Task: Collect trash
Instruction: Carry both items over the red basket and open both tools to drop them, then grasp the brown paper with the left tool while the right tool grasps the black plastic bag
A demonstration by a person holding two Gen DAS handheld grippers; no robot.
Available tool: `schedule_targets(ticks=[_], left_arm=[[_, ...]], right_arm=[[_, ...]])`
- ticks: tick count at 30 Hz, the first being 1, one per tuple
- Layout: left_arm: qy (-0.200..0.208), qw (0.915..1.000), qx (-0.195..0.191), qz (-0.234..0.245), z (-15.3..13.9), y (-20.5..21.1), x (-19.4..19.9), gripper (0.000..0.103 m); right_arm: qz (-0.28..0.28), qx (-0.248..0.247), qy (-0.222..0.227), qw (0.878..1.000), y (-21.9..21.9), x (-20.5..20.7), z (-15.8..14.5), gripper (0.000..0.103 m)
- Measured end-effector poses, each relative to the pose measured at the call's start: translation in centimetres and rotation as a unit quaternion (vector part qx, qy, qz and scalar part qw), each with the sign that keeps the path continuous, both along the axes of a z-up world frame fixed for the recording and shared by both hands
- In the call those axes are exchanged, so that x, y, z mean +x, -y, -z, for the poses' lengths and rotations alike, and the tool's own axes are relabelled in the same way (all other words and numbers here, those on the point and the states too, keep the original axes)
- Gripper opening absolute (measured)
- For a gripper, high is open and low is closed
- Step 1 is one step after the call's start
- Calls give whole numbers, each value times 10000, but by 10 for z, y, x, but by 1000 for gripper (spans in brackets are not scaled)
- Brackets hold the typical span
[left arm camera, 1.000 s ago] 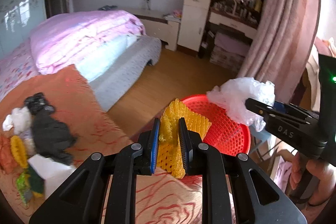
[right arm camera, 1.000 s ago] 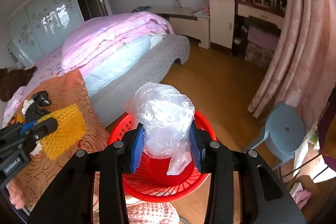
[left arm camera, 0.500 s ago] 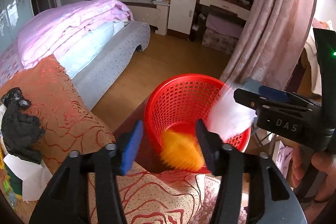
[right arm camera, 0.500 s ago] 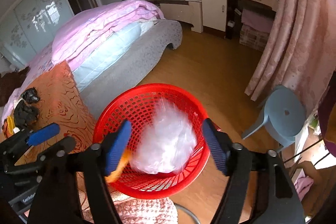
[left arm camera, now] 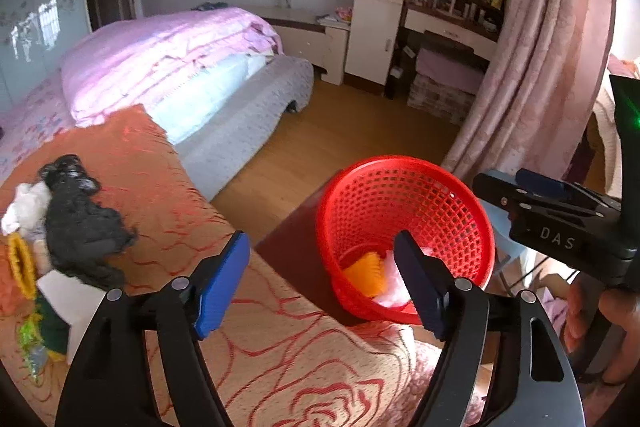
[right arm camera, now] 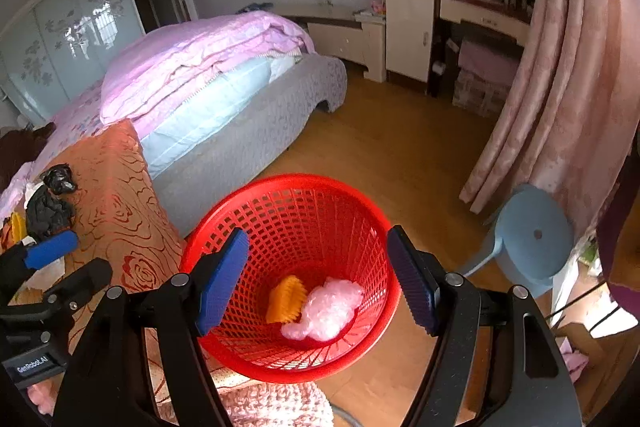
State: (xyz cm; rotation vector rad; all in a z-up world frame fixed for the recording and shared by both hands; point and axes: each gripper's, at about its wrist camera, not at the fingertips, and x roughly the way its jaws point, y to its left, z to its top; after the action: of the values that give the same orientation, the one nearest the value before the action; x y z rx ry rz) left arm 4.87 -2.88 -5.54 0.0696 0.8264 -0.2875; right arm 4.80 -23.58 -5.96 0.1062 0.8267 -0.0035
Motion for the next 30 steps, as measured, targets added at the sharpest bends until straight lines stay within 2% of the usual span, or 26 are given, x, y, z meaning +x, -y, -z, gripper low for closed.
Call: schedule_targets(ticks=[3, 9, 18, 21, 26, 30], left_arm=[[123, 9998, 80, -118, -5, -9, -5, 73], [377, 9975, 296, -516, -17, -36, -15, 73], [604, 9881, 437, -1343, -37, -99, -27, 73], [696, 9815, 430, -1733, -48, -128, -28, 73], [870, 9648, 490, -2435, -65, -185, -31, 76], [786, 9517, 465, -2931, -66, -238, -27, 76]], right_arm=[[-65, -72, 151, 9998, -6, -4, -5, 73], [-150, -119, 293, 9994, -16, -10, -12, 73], [-422, -135, 402, 9982, -38, -20, -17, 75], [-476, -125, 387, 9980, -39, -21, -17, 75], [-522, -97, 391, 9978, -43, -22, -17, 76], [-571, -90, 366, 9977, -47, -22, -14, 77]])
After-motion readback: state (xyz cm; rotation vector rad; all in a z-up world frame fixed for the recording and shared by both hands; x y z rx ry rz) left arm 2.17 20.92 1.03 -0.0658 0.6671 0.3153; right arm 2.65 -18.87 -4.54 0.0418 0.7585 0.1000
